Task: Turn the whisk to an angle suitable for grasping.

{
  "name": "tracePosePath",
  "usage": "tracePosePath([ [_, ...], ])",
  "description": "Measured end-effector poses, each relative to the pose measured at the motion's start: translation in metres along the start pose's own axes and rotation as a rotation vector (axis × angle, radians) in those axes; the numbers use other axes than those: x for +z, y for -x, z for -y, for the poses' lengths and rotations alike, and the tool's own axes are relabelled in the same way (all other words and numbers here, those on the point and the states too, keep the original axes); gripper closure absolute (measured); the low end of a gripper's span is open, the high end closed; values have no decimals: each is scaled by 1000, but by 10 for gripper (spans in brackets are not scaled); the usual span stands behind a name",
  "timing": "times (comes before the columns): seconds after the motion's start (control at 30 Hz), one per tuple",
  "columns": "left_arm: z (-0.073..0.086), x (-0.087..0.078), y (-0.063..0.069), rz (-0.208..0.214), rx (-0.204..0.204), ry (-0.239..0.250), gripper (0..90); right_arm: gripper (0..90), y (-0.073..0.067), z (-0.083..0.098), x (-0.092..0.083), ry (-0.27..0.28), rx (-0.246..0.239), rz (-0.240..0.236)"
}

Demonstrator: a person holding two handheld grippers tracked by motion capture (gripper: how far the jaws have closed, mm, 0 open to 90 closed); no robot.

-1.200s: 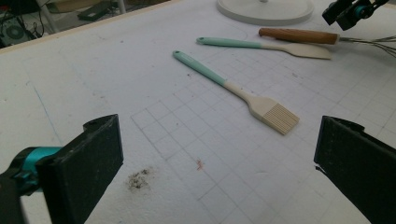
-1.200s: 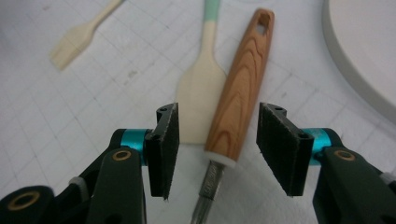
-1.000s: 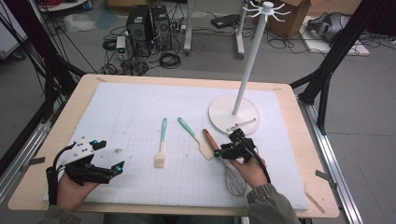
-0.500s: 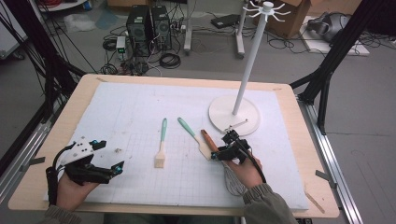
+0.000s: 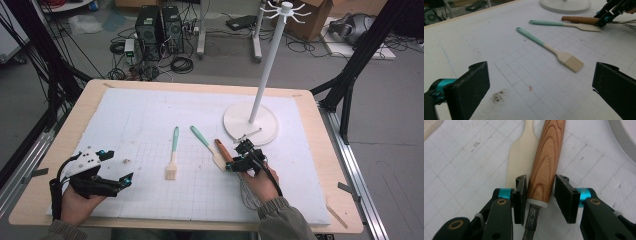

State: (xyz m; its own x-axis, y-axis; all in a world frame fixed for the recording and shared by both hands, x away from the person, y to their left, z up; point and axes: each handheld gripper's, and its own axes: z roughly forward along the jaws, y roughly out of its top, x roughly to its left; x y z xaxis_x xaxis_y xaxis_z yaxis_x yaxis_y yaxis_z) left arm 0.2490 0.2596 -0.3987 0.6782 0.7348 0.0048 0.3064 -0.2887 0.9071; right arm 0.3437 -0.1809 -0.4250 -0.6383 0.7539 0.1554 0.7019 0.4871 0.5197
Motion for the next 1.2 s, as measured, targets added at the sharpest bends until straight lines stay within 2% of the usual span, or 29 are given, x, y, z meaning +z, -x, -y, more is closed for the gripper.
tracePosePath([
  [0.13, -1, 0, 1, 3, 4, 0, 18, 623, -7, -1, 1, -12, -31, 55],
  [0.17, -1, 0, 1, 3, 7, 1, 17, 626, -7, -1, 1, -16, -23, 58],
  [0.2, -1, 0, 1, 2, 6, 3, 17, 633, -6, -2, 1, -12, -26, 55],
  [0.33, 0, -1, 1, 1, 6, 0, 17, 659, -2, -1, -2, -11, 20, 37],
  [0.53, 0, 0, 0, 1, 5, 2, 17, 650, -2, -2, -1, -18, 21, 33],
  [0.67, -1, 0, 1, 0, 7, 1, 18, 659, -4, -4, 0, -33, 13, 52],
  [0.77, -1, 0, 1, 0, 6, 4, 17, 689, -2, -4, -3, -14, 18, 65],
  [0.83, -1, -1, 1, -1, 5, 2, 18, 693, 1, -4, -5, -11, 25, 40],
  [0.9, -1, -1, 0, 1, 6, 3, 17, 700, 1, -5, -6, -25, 10, 49],
  [1.0, -1, -1, 0, 0, 5, 4, 17, 705, -2, -8, -7, -47, -40, 61],
  [1.2, -1, -1, 0, 0, 9, 2, 18, 705, -3, -9, -9, -59, -66, 64],
])
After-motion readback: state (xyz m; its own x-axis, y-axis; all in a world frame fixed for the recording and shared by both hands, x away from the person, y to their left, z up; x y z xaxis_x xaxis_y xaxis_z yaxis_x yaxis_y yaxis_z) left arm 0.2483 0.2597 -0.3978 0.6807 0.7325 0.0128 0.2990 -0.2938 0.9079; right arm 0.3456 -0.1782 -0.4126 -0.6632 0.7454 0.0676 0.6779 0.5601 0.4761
